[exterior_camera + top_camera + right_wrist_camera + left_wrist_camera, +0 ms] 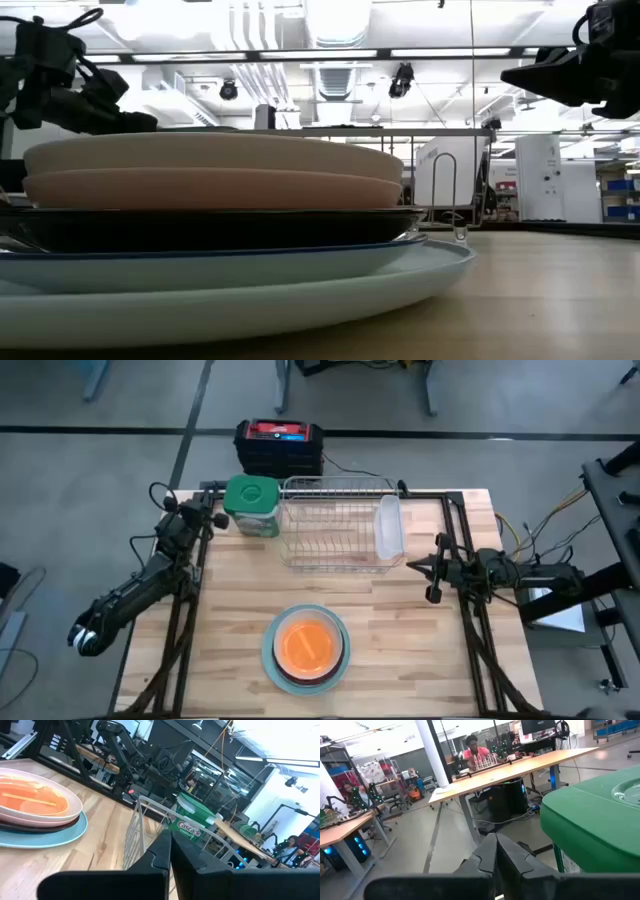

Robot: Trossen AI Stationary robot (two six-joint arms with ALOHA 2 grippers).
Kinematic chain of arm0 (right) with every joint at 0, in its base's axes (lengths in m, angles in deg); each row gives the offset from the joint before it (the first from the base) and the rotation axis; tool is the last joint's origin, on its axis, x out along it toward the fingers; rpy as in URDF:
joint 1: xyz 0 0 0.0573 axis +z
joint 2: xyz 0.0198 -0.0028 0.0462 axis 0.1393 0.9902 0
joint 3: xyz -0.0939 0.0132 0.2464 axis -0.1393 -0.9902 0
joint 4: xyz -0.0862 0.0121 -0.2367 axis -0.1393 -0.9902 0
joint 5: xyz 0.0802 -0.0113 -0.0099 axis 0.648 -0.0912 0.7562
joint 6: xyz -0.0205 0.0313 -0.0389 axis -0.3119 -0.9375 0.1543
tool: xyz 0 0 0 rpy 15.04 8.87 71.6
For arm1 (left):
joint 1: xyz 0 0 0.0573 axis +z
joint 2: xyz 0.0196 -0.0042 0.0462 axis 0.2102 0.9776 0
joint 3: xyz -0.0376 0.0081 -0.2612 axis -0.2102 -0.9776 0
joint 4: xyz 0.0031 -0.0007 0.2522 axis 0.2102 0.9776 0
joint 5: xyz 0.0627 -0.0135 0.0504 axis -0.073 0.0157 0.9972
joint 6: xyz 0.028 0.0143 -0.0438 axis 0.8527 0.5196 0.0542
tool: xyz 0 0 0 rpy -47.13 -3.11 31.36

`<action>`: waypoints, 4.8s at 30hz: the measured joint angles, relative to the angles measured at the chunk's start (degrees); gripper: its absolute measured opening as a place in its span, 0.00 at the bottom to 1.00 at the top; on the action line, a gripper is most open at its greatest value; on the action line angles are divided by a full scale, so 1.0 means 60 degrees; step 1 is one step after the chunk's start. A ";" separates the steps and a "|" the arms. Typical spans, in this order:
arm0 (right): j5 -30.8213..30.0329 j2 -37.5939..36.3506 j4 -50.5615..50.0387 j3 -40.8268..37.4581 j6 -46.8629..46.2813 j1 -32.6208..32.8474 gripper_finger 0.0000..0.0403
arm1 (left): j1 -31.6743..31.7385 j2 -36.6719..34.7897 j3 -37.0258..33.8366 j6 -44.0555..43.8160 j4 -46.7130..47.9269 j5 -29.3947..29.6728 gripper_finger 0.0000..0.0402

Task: Sort dishes

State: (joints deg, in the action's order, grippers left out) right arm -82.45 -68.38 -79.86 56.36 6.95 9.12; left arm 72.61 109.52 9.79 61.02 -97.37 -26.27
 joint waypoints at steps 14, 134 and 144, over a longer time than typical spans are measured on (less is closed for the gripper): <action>0.0000 -0.0002 0.0004 -0.0004 0.0000 -0.0002 0.00 | 0.0000 -0.0001 0.0000 0.0000 -0.0003 0.0003 0.00; 0.0000 0.0002 0.0000 -0.0004 -0.0012 -0.0002 0.00 | -0.7747 0.0320 0.1042 -0.3199 -0.3912 -0.3788 0.00; -0.0063 0.0013 0.0765 -0.0007 -0.3274 0.0002 0.00 | -1.0252 0.1638 0.1330 -0.2538 -0.3752 -0.3625 0.00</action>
State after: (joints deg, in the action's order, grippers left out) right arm -82.83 -68.30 -75.28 56.31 -12.70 9.13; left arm 11.10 119.34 17.76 45.79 -119.89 -48.02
